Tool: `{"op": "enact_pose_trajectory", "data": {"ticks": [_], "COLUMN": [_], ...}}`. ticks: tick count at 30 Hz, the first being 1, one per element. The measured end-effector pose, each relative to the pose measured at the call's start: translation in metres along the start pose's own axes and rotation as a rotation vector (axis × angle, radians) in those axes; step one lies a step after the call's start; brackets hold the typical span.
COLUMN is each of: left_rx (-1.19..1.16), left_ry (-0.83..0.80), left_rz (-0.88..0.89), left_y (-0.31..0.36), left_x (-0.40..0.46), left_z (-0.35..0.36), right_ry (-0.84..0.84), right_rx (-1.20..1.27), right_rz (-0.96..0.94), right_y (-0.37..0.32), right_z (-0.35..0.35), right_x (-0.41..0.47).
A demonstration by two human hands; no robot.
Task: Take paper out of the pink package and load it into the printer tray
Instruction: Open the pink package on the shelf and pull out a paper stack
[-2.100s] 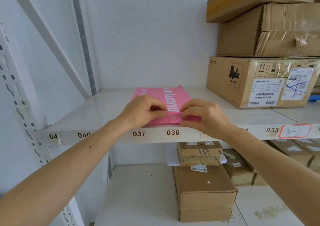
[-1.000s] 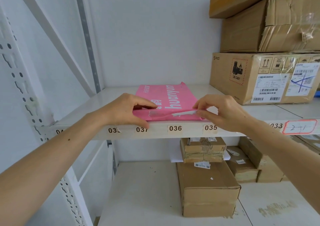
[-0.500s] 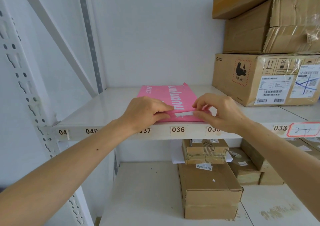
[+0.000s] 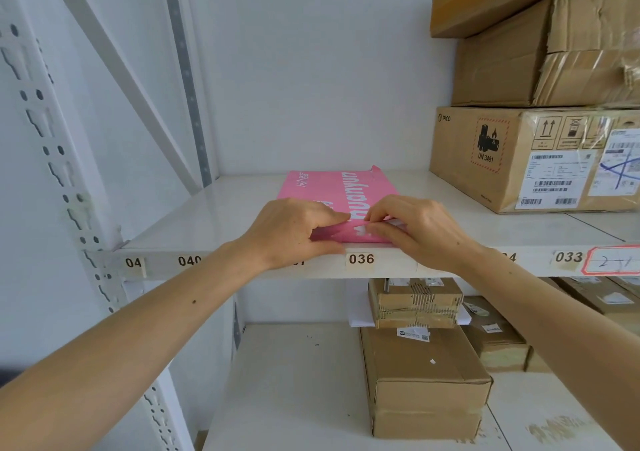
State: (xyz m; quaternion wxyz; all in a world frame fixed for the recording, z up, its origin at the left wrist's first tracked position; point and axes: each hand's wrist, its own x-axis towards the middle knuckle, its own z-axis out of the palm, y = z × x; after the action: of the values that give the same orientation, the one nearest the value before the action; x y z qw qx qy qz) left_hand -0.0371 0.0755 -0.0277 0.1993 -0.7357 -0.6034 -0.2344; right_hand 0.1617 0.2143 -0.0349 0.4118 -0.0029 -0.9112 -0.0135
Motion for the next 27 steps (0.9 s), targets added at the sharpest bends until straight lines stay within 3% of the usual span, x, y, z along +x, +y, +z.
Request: {"op": "enact_pose_trajectory", "data": {"ticks": [5, 9, 17, 27], "left_rx": [-0.005, 0.123, 0.376, 0.282], "left_ry": [0.021, 0.06, 0.281, 0.294], "left_rz": [0.022, 0.129, 0.394, 0.301], "left_y": [-0.004, -0.006, -0.021, -0.016], "left_x": [-0.002, -0.006, -0.015, -0.013], "left_z": [0.001, 0.002, 0.012, 0.006], "right_ry": [0.005, 0.007, 0.021, 0.029], "right_rx": [-0.008, -0.018, 0.01, 0.029], "right_rz": [0.026, 0.031, 0.114, 0.159], "right_y": [0.001, 0.001, 0.001, 0.0], "right_z": [0.002, 0.002, -0.001, 0.001], "right_x": [-0.003, -0.004, -0.005, -0.005]}}
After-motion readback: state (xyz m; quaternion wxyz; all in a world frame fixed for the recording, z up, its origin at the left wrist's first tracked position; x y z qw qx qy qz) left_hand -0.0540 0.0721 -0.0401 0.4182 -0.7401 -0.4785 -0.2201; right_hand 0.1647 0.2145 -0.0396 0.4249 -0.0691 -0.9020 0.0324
